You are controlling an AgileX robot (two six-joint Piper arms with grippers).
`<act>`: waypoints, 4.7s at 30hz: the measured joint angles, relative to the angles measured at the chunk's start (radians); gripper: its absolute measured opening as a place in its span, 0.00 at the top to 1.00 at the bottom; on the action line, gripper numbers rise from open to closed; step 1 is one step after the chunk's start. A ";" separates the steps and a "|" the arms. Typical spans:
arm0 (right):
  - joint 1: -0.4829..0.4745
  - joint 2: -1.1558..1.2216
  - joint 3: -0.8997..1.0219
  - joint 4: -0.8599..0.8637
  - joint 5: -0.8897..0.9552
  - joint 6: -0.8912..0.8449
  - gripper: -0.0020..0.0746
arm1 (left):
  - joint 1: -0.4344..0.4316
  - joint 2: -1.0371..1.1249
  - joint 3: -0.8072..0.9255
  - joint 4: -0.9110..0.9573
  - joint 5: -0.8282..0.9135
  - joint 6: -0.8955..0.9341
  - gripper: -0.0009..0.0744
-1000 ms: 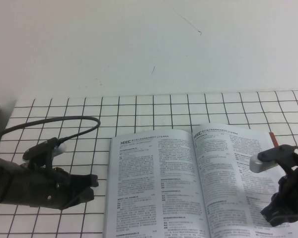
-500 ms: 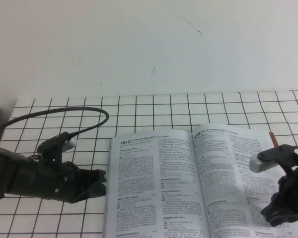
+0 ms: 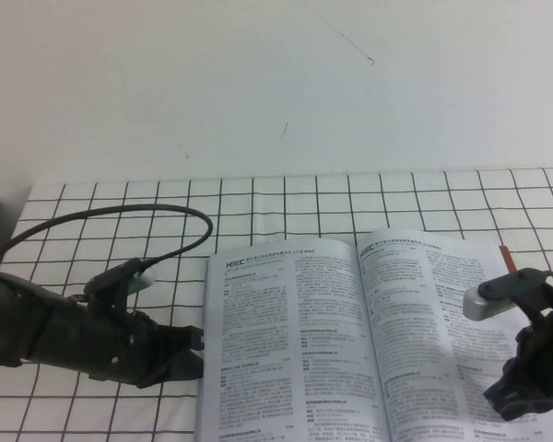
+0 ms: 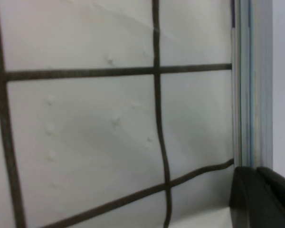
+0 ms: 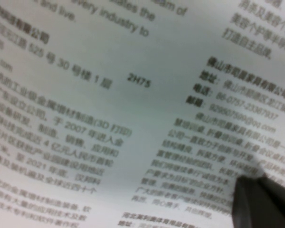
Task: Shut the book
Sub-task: 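Close the open booklet and leave it lying on the table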
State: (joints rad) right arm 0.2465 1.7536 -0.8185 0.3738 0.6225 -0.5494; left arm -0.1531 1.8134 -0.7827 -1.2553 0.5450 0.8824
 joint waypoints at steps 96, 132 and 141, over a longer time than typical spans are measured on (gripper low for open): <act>0.000 -1.477 0.407 -0.003 -0.360 0.014 0.98 | -0.372 -1.399 0.164 0.952 0.010 -0.634 0.99; 0.000 -1.477 0.508 0.035 -0.268 0.012 0.98 | -0.372 -1.399 0.192 0.958 -0.053 -0.639 0.99; 0.000 -1.477 0.508 0.035 -0.268 0.012 0.98 | -0.367 -1.405 0.212 1.092 -0.056 -0.649 0.99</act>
State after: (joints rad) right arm 0.2465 0.2765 -0.3108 0.4085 0.3543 -0.5377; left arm -0.5205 0.4086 -0.5704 -0.1633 0.4889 0.2338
